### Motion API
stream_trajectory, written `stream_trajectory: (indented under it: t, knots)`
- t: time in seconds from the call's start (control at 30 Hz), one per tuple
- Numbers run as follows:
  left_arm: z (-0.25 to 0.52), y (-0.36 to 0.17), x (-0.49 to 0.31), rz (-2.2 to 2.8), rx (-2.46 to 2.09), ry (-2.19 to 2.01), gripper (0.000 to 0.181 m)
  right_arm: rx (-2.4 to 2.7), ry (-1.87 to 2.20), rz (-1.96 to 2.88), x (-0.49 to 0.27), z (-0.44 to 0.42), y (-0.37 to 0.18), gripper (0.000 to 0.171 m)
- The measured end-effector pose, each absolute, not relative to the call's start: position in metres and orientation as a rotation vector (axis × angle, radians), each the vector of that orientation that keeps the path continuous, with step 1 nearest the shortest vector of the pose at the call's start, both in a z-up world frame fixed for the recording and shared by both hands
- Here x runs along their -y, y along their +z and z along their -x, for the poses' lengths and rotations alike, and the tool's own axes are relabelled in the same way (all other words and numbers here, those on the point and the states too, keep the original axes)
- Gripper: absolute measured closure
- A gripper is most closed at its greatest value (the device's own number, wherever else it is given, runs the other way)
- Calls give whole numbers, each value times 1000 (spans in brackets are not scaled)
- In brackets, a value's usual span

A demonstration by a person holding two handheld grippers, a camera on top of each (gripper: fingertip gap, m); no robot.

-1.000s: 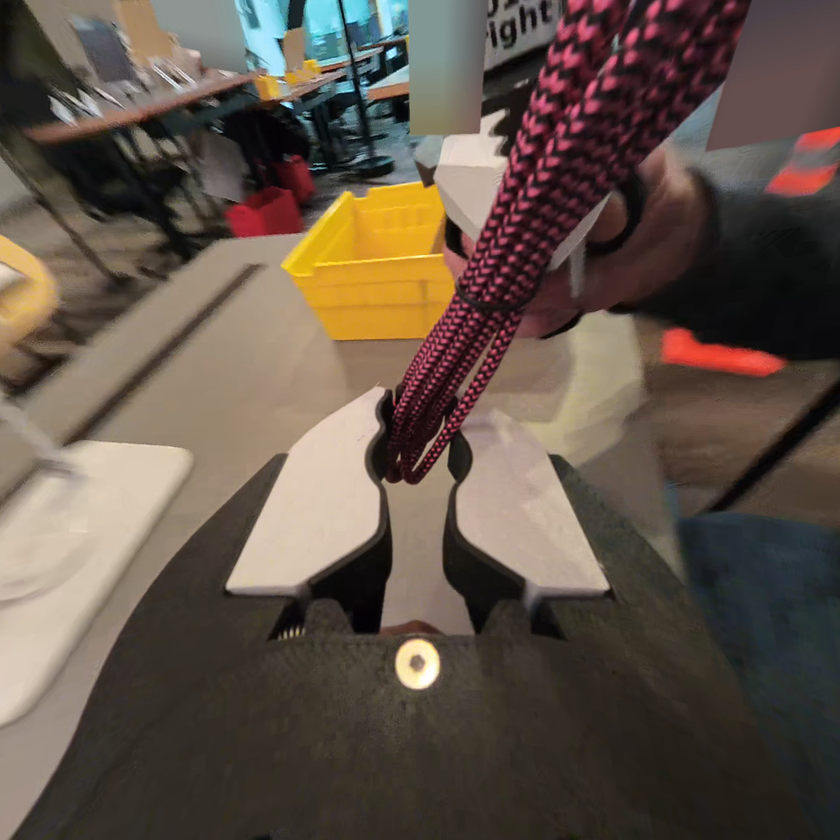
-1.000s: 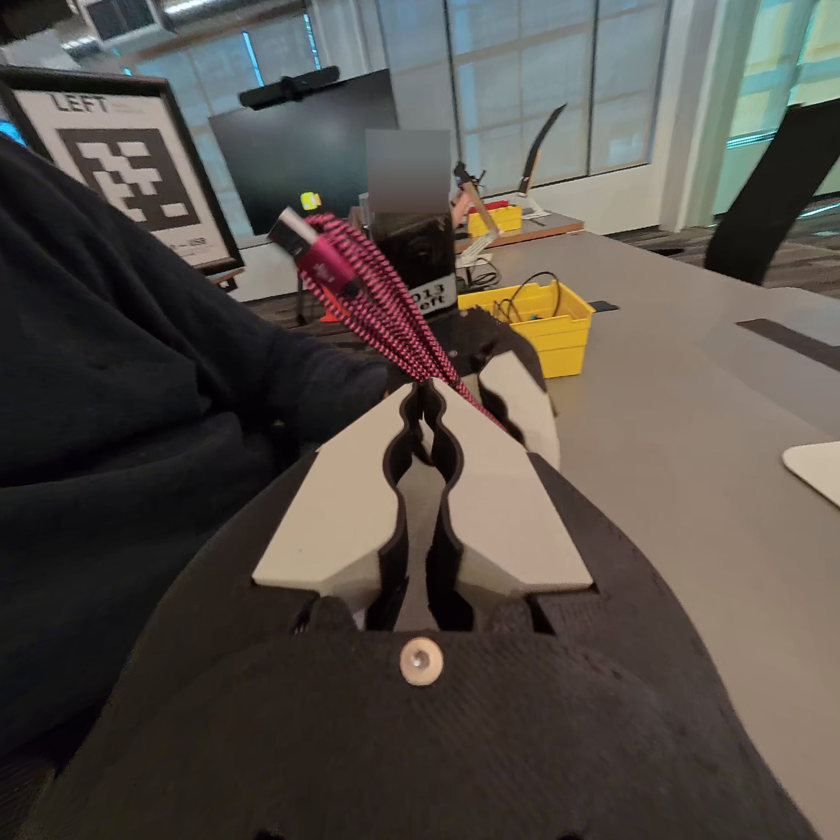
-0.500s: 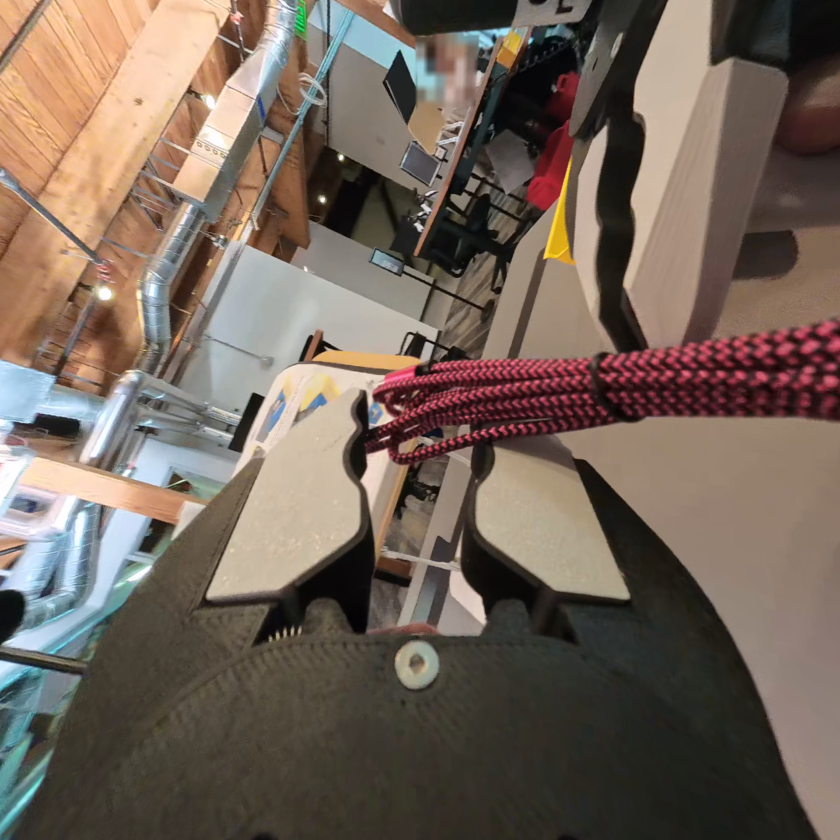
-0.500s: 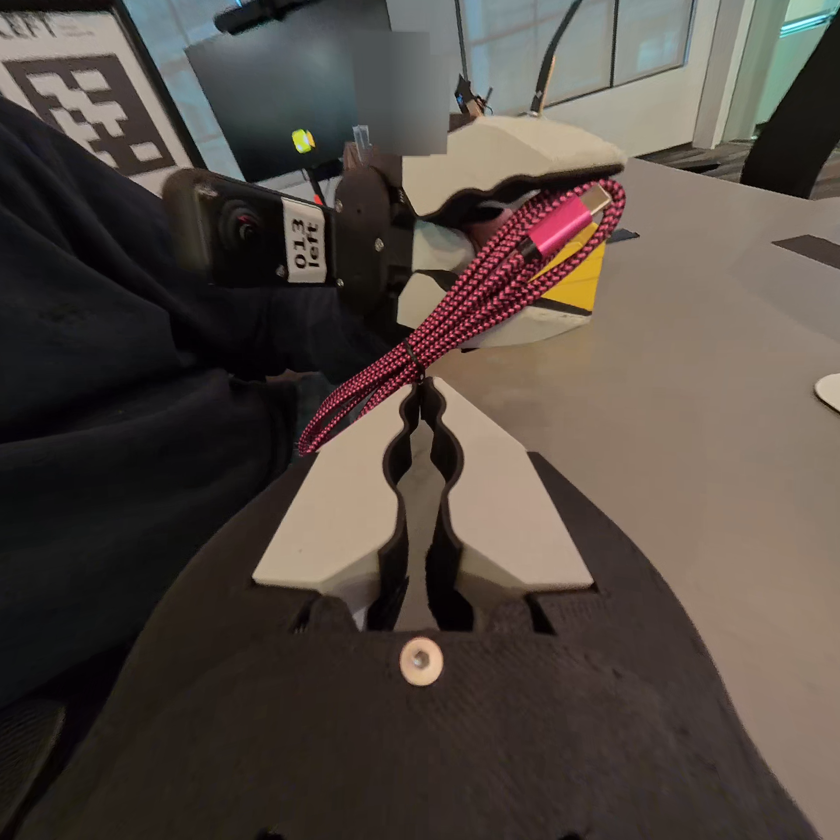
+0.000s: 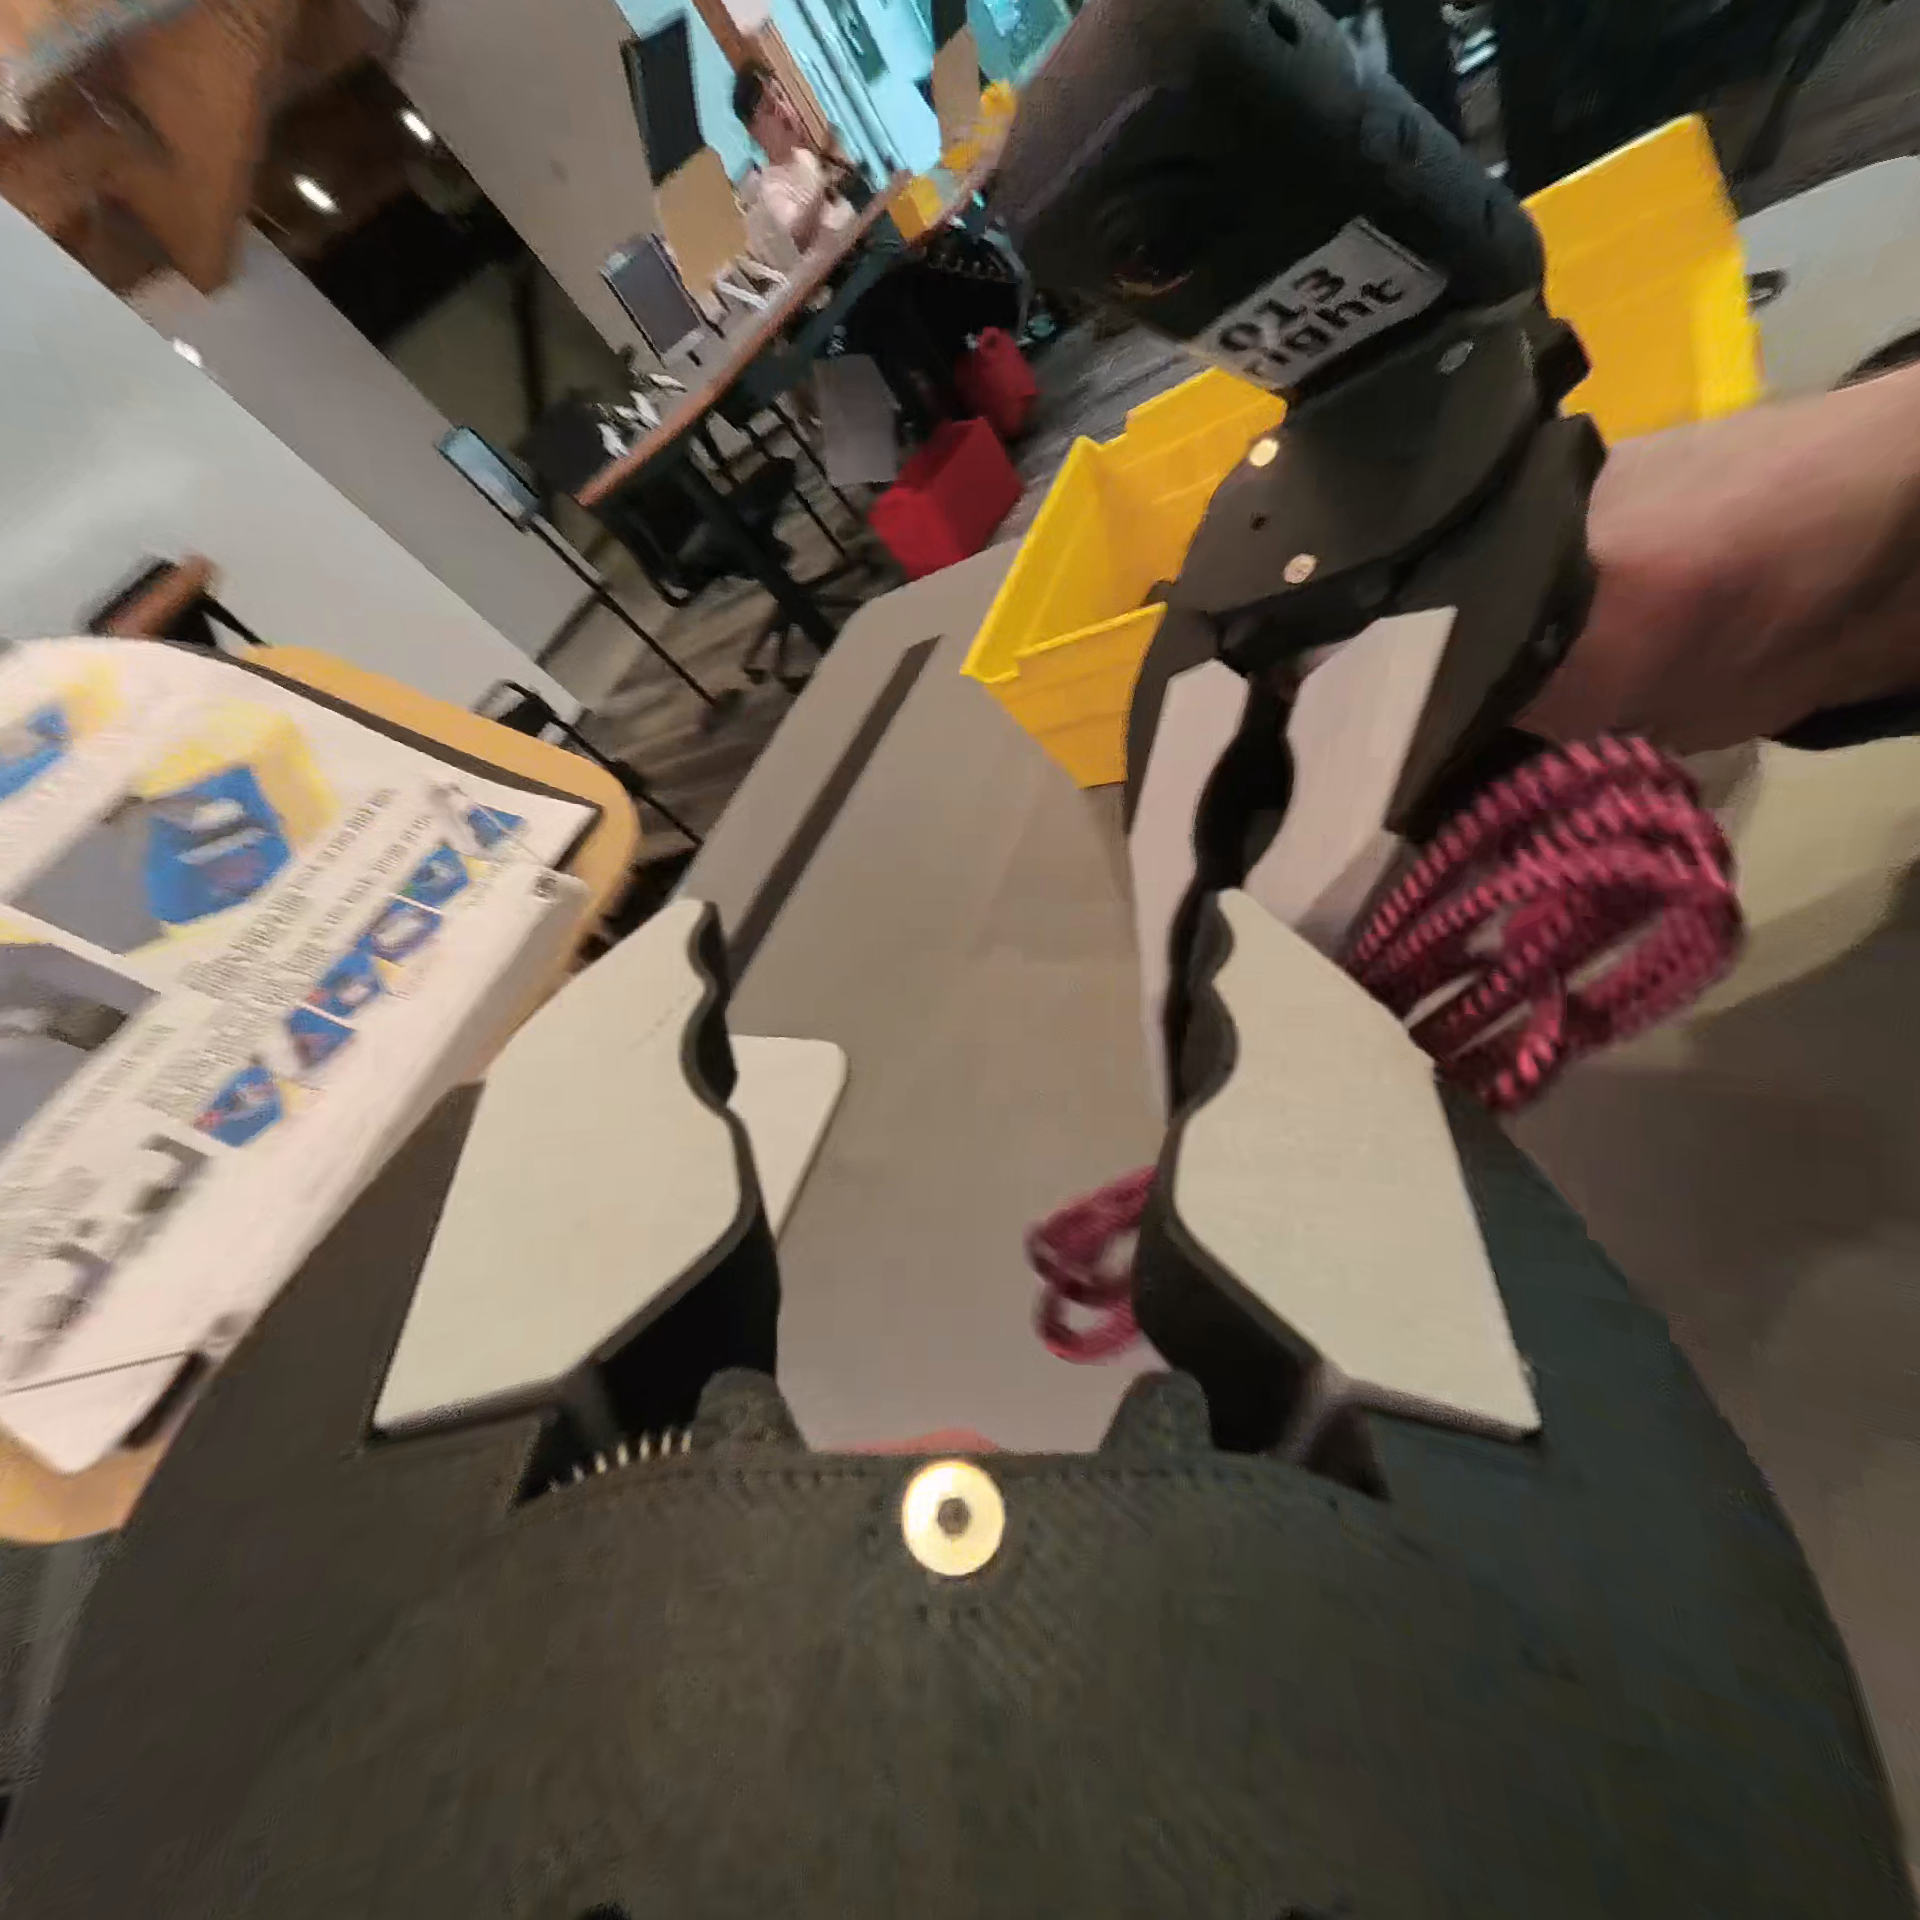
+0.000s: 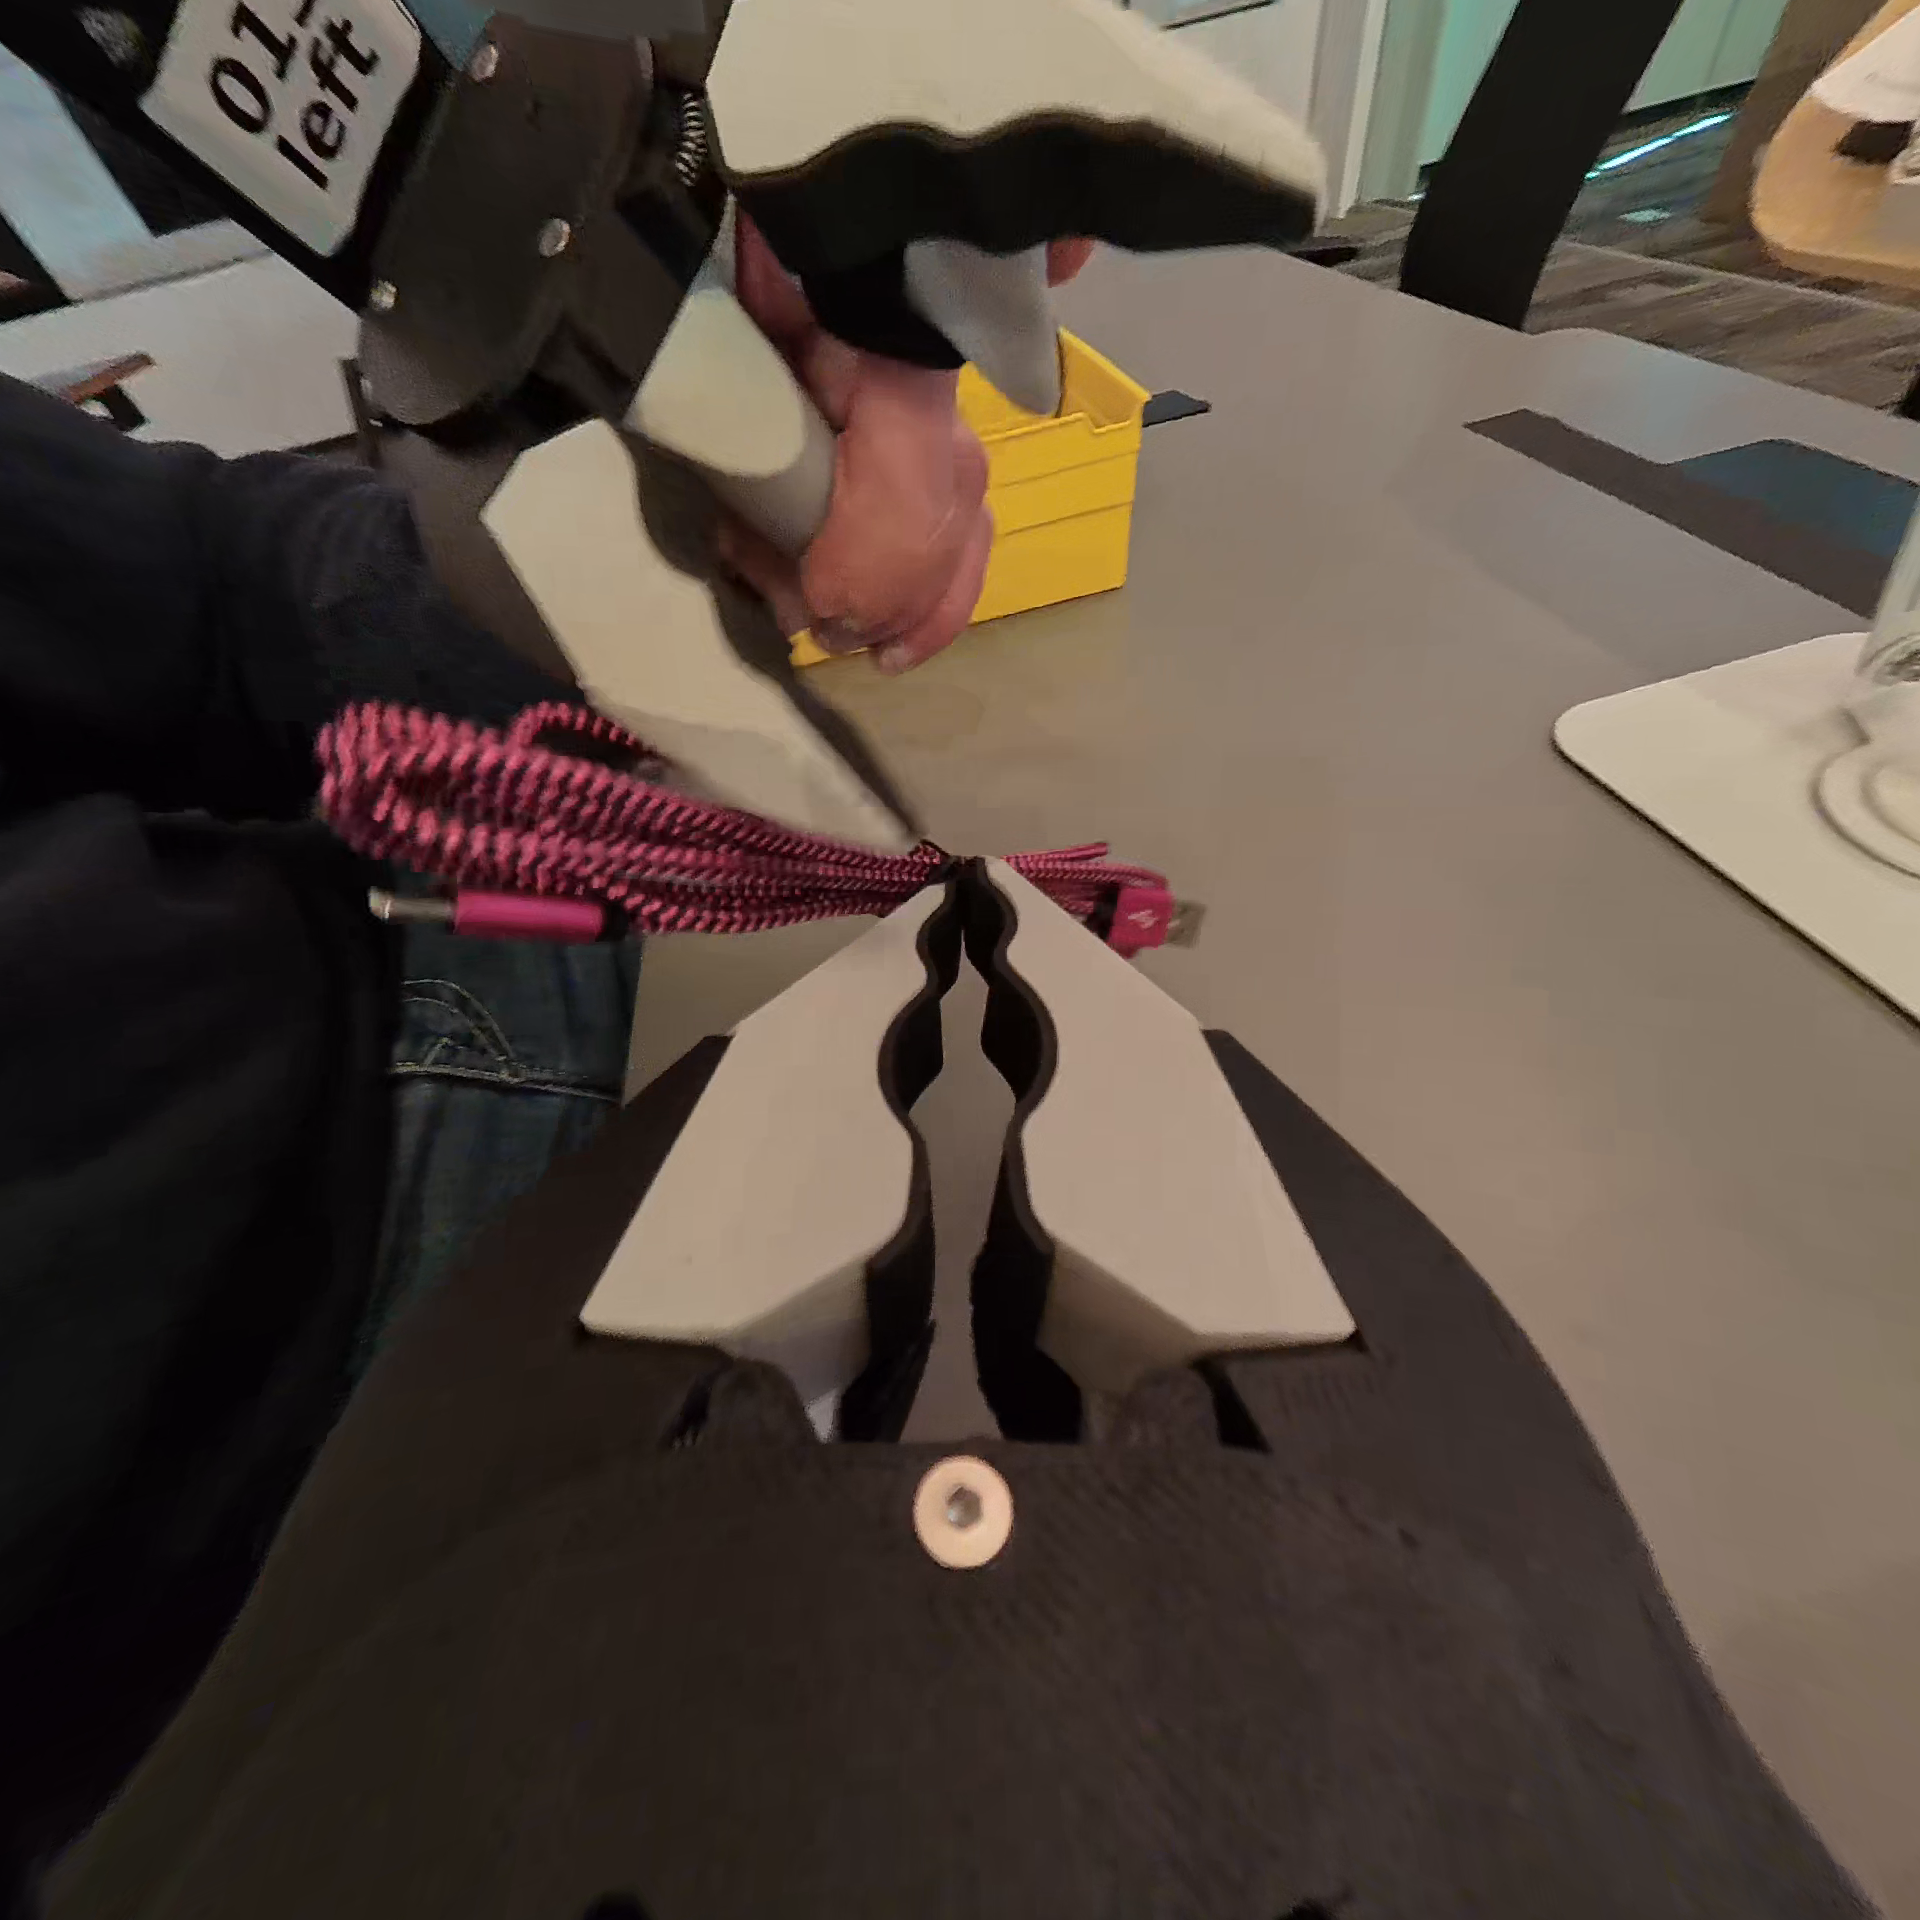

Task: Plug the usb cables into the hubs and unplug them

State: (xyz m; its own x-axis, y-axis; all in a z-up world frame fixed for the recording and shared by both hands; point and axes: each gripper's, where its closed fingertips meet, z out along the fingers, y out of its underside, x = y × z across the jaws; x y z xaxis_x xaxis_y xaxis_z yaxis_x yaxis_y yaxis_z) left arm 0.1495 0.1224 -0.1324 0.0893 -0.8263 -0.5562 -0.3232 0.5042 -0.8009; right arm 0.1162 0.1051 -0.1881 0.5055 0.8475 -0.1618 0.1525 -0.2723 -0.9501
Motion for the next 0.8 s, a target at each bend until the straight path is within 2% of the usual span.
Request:
stream_trajectory:
  t: [0.2, 0.37, 0.5, 0.8]
  knots:
    - [-151, -176, -119, 1233, -1603, -473, 64, 781, 768, 1699, -116, -127, -177, 171]
    - [-147, -180, -131, 1325, -1444, -501, 56, 755, 768, 1692, -120, -125, -181, 171]
    - [-136, -171, -147, 1301, -1291, -355, 45, 703, 755, 1651, -122, -127, -175, 171]
    - [-135, -191, -162, 1424, -1261, -435, 46, 678, 862, 1565, -114, -123, -156, 171]
